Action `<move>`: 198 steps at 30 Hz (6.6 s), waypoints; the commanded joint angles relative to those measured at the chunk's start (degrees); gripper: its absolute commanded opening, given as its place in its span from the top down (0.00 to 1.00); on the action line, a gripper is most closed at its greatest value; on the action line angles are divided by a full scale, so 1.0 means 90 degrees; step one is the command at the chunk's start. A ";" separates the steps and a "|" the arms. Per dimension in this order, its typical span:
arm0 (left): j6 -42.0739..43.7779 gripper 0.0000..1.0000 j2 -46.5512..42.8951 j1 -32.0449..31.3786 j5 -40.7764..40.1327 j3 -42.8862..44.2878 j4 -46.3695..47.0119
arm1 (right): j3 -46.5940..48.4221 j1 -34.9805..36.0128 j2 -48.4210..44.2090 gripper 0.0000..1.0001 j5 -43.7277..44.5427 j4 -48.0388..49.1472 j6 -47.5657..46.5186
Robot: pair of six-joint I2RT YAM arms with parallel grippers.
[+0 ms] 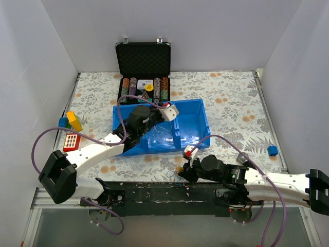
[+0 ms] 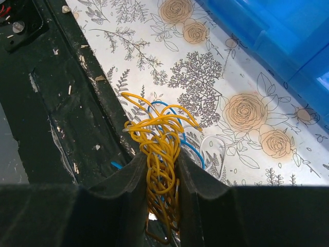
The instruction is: Untangle the cables
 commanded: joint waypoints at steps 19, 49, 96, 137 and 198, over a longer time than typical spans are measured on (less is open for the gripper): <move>-0.0908 0.02 -0.1293 0.0007 0.2760 0.0674 -0.3557 | 0.0657 0.0007 -0.0358 0.59 0.0408 0.0286 -0.0143; -0.0839 0.71 -0.1100 -0.0453 0.5540 0.0321 -0.5193 | 0.1292 0.0007 0.0198 0.62 0.0047 0.0696 -0.0377; -0.0976 1.00 -0.1657 -0.0462 0.5119 0.1912 -0.5895 | 0.2278 0.0007 0.0070 0.27 0.0799 0.0255 -0.1334; -0.2276 1.00 -0.0396 -0.0462 0.5490 0.6670 -0.5426 | 0.0812 0.0007 0.0475 0.50 0.0680 0.0219 -0.0319; -0.1749 1.00 0.0151 -0.0453 0.4378 0.8330 -0.3144 | 0.0482 0.0017 0.1253 0.70 -0.0002 0.1223 -0.0221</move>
